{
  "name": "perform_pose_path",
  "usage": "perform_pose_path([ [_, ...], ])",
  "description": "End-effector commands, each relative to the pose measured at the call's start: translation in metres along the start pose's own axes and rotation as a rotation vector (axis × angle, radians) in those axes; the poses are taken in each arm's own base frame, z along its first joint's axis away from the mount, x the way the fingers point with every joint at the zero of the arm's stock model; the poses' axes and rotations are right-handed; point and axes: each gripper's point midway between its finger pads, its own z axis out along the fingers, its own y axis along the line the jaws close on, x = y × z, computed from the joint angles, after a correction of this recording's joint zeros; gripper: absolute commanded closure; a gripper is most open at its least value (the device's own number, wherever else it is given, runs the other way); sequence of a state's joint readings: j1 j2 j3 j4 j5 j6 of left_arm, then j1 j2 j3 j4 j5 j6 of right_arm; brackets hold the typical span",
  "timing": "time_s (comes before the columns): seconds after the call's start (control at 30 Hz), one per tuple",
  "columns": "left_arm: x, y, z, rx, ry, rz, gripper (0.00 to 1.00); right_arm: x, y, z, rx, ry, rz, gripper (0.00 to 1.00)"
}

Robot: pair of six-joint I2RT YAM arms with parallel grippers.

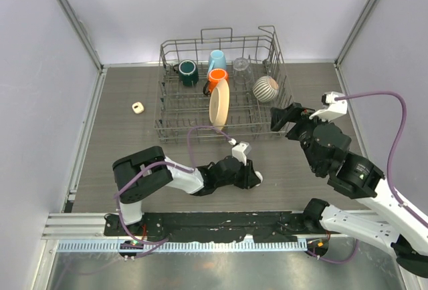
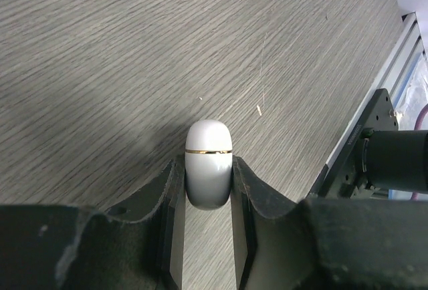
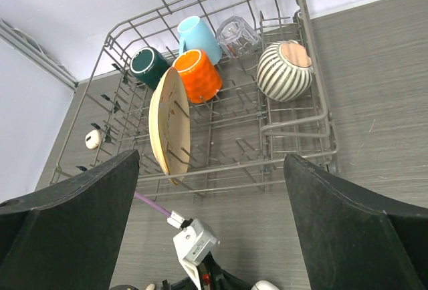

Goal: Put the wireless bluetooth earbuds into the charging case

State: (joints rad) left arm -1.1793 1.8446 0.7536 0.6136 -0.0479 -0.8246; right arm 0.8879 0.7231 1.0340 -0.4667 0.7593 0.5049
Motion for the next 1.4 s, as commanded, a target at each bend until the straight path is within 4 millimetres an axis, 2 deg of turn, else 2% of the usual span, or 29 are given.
perform_pose_path([
  [0.0, -0.014, -0.01, 0.006, 0.015, -0.069, -0.037, 0.78, -0.004, -0.008, -0.003, 0.028, -0.025, 0.024, 0.05],
  [0.07, -0.013, -0.01, 0.005, 0.017, -0.066, -0.044, 0.76, -0.004, -0.009, -0.004, 0.027, -0.023, 0.029, 0.05],
  [0.13, -0.014, -0.013, 0.003, 0.026, -0.069, -0.043, 0.65, -0.004, -0.009, -0.004, 0.024, -0.021, 0.034, 0.05],
  [0.23, -0.011, -0.016, 0.002, 0.03, -0.056, -0.035, 0.57, -0.002, -0.008, -0.005, 0.02, -0.011, 0.044, 0.05],
  [0.27, -0.012, -0.017, 0.001, 0.03, -0.054, -0.033, 0.51, -0.003, -0.008, -0.007, 0.013, -0.008, 0.053, 0.05],
  [0.37, -0.01, -0.014, -0.001, 0.013, -0.047, -0.022, 0.45, -0.001, -0.008, -0.01, 0.008, 0.005, 0.084, 0.05],
  [0.47, -0.013, -0.01, -0.008, -0.013, -0.056, -0.013, 0.43, -0.003, -0.01, -0.016, 0.006, 0.006, 0.138, 0.05],
  [0.5, -0.018, -0.014, -0.012, -0.006, -0.07, -0.005, 0.35, -0.004, -0.01, -0.017, 0.003, 0.004, 0.153, 0.05],
  [0.53, -0.019, -0.009, -0.015, -0.031, -0.073, 0.002, 0.27, -0.004, -0.011, -0.018, 0.003, 0.008, 0.172, 0.05],
  [0.6, -0.023, -0.008, -0.021, -0.044, -0.078, 0.029, 0.25, -0.004, -0.01, -0.02, -0.006, 0.011, 0.192, 0.05],
  [0.63, -0.032, -0.014, -0.025, -0.04, -0.095, 0.037, 0.25, -0.001, -0.011, -0.02, -0.005, 0.02, 0.189, 0.05],
  [0.67, -0.028, -0.009, -0.027, -0.068, -0.069, 0.053, 0.25, 0.001, -0.011, -0.021, -0.001, 0.027, 0.203, 0.05],
  [0.8, -0.038, -0.019, -0.041, -0.053, -0.063, 0.088, 0.24, 0.008, -0.019, -0.022, 0.049, 0.055, 0.224, 0.05],
  [0.87, -0.045, -0.03, -0.056, -0.024, -0.062, 0.109, 0.24, 0.013, -0.022, -0.021, 0.069, 0.065, 0.223, 0.05],
  [0.93, -0.045, -0.03, -0.07, -0.033, -0.04, 0.149, 0.24, 0.019, -0.023, -0.021, 0.075, 0.084, 0.222, 0.05],
  [1.0, -0.059, -0.047, -0.095, 0.008, -0.071, 0.184, 0.25, 0.022, -0.022, -0.021, 0.073, 0.096, 0.23, 0.05],
  [1.03, -0.056, -0.043, -0.105, -0.01, -0.052, 0.204, 0.25, 0.023, -0.022, -0.021, 0.073, 0.104, 0.227, 0.05],
  [1.07, -0.071, -0.055, -0.125, 0.028, -0.1, 0.23, 0.26, 0.024, -0.022, -0.021, 0.078, 0.107, 0.228, 0.05],
  [1.1, -0.075, -0.058, -0.136, 0.036, -0.112, 0.243, 0.26, 0.025, -0.022, -0.02, 0.087, 0.108, 0.246, 0.05],
  [1.13, -0.072, -0.052, -0.145, 0.018, -0.097, 0.258, 0.26, 0.025, -0.024, -0.021, 0.089, 0.109, 0.25, 0.05],
  [1.2, -0.089, -0.06, -0.177, 0.046, -0.164, 0.282, 0.25, 0.027, -0.025, -0.02, 0.099, 0.105, 0.26, 0.05],
  [1.27, -0.093, -0.056, -0.195, 0.033, -0.179, 0.312, 0.24, 0.029, -0.023, -0.018, 0.102, 0.111, 0.249, 0.05],
  [1.3, -0.104, -0.06, -0.211, 0.043, -0.227, 0.315, 0.23, 0.028, -0.021, -0.017, 0.102, 0.114, 0.245, 0.05],
  [1.37, -0.11, -0.058, -0.225, 0.024, -0.245, 0.33, 0.19, 0.028, -0.018, -0.014, 0.101, 0.121, 0.223, 0.05],
])
